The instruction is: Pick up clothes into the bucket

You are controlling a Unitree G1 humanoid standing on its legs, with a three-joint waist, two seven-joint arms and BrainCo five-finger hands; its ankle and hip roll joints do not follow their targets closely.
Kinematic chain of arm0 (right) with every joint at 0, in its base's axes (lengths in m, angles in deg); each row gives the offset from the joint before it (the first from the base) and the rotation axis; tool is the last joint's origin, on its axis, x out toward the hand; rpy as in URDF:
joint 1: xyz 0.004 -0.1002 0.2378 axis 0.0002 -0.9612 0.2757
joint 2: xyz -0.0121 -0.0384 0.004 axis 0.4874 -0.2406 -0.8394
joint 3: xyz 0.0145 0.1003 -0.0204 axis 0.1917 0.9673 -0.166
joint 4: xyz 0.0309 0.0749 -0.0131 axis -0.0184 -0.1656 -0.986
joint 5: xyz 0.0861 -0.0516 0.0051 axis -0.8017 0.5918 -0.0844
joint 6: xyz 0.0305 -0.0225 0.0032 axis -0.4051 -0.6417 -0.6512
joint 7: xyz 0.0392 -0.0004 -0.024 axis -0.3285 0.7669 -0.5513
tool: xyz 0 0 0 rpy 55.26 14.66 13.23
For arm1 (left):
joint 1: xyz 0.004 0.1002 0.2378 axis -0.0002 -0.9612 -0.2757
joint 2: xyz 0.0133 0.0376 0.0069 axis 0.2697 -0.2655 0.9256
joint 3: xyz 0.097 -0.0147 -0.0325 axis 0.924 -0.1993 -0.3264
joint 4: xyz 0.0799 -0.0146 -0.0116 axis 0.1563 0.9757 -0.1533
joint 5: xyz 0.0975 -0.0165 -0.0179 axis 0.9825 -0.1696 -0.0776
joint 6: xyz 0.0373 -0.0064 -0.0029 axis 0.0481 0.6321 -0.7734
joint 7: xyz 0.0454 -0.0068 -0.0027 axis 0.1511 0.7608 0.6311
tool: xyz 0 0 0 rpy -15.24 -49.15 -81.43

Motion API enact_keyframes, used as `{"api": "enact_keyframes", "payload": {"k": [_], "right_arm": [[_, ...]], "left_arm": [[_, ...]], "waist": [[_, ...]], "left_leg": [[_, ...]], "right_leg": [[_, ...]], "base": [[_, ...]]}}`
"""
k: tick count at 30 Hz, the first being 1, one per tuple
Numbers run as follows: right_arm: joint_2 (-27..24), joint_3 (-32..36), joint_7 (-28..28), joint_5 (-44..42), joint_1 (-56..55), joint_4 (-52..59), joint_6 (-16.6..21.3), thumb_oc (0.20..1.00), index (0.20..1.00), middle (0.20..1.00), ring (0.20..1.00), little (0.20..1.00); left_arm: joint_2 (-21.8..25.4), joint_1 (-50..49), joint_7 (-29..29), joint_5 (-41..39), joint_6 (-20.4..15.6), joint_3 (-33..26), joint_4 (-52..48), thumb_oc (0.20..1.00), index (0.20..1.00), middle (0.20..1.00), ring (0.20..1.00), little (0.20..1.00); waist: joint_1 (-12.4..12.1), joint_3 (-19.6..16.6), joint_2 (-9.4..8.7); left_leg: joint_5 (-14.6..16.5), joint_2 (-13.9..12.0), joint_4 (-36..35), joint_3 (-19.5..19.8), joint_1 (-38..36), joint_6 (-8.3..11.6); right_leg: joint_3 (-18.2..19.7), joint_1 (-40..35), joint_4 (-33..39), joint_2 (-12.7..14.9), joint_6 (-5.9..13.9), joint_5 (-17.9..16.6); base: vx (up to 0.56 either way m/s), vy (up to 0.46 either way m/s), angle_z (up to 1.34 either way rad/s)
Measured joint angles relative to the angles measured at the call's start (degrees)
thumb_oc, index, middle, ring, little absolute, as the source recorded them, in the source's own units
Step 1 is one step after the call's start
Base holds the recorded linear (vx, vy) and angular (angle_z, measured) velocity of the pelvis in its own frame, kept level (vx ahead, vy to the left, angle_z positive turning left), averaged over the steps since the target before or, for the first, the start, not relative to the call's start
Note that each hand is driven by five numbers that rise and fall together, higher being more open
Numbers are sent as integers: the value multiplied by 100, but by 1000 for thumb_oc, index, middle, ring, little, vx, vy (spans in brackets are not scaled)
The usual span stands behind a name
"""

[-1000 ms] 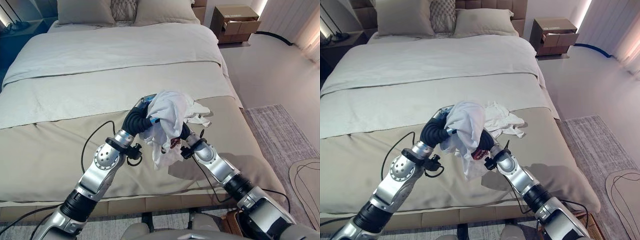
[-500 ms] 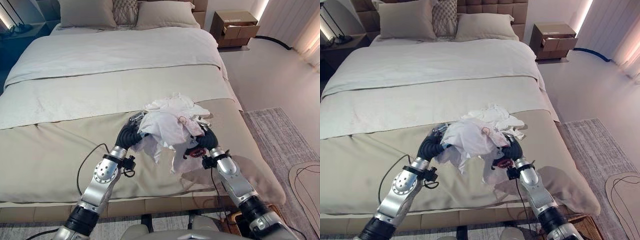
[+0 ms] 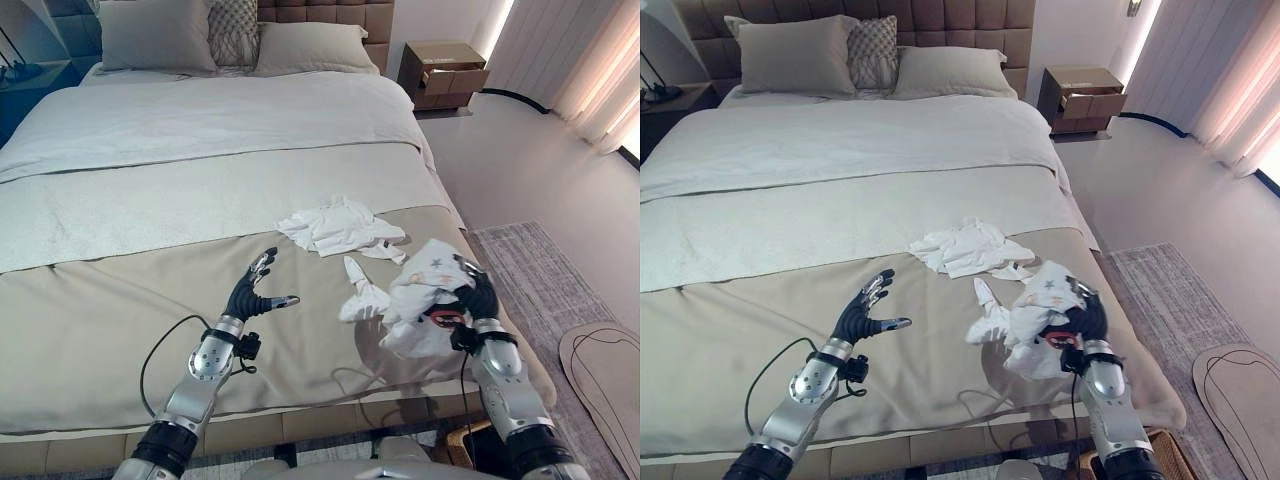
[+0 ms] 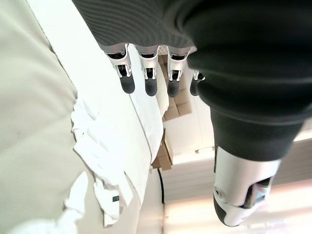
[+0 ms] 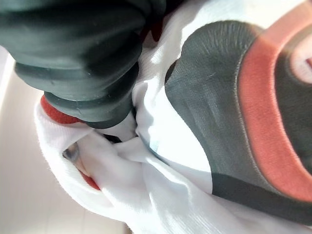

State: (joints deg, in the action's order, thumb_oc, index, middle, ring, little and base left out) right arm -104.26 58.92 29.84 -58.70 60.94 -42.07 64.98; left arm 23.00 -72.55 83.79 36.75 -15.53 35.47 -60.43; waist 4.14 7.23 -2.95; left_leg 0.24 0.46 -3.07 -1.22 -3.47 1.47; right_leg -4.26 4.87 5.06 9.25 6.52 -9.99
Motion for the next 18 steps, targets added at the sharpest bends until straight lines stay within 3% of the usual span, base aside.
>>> {"api": "enact_keyframes", "payload": {"k": [4, 7, 10, 13, 15, 17, 18], "right_arm": [[-12, 97, 42, -89, -93, 5, 35, 200, 200, 200, 200, 200], [-31, 308, 69, -91, -141, 14, 36, 200, 200, 200, 200, 200], [-89, 590, 168, -97, -186, 17, 42, 200, 200, 200, 200, 200], [-88, 808, 263, -138, -277, 23, 68, 200, 200, 200, 200, 200], [-72, 945, 350, -137, -390, 24, 68, 200, 200, 200, 200, 200], [-46, 992, 432, -136, -442, 20, 65, 200, 200, 200, 200, 200], [21, 1003, 457, -121, -489, 15, 65, 200, 200, 200, 200, 200]], "left_arm": [[-48, -384, -42, -63, 5, -116, 29, 1000, 1000, 1000, 1000, 1000], [-120, -591, -81, -196, 9, -388, 23, 1000, 1000, 1000, 1000, 1000], [-215, -645, -103, -487, 4, -574, 67, 1000, 1000, 1000, 1000, 1000], [-360, -630, -96, -750, 0, -706, 77, 1000, 1000, 1000, 1000, 1000], [-362, -611, -73, -799, -5, -723, -19, 1000, 1000, 1000, 1000, 1000], [-374, -584, -55, -809, -23, -727, -20, 1000, 1000, 1000, 1000, 1000], [-362, -560, -28, -810, -25, -745, -24, 1000, 1000, 1000, 1000, 1000]], "waist": [[138, -18, 9], [112, -25, -4], [121, -18, -36], [117, -12, -106], [160, -8, -253], [186, -6, -293], [221, 5, -312]], "left_leg": [[35, -17, -4, -50, -174, 19], [147, 23, 133, -121, -205, 42], [393, 167, 511, 180, -126, -116], [439, 324, 589, 125, -69, -195], [460, 515, 759, 43, 79, -309], [474, 541, 803, -167, 187, -469], [416, 509, 821, -373, 250, -586]], "right_leg": [[97, -110, 2, -50, 5, 7], [250, -127, 3, -88, 2, 7], [421, -142, -49, -34, 8, 10], [541, 20, -185, 97, 125, 98], [721, 228, -296, 229, 144, 112], [837, 350, -318, 336, 483, 383], [835, 490, -438, 380, 547, 588]], "base": [[18, -19, -14], [-65, 21, -22], [-86, 124, -20], [-142, 126, -19], [-165, 102, -31], [-200, 75, -46], [-254, 68, -51]]}}
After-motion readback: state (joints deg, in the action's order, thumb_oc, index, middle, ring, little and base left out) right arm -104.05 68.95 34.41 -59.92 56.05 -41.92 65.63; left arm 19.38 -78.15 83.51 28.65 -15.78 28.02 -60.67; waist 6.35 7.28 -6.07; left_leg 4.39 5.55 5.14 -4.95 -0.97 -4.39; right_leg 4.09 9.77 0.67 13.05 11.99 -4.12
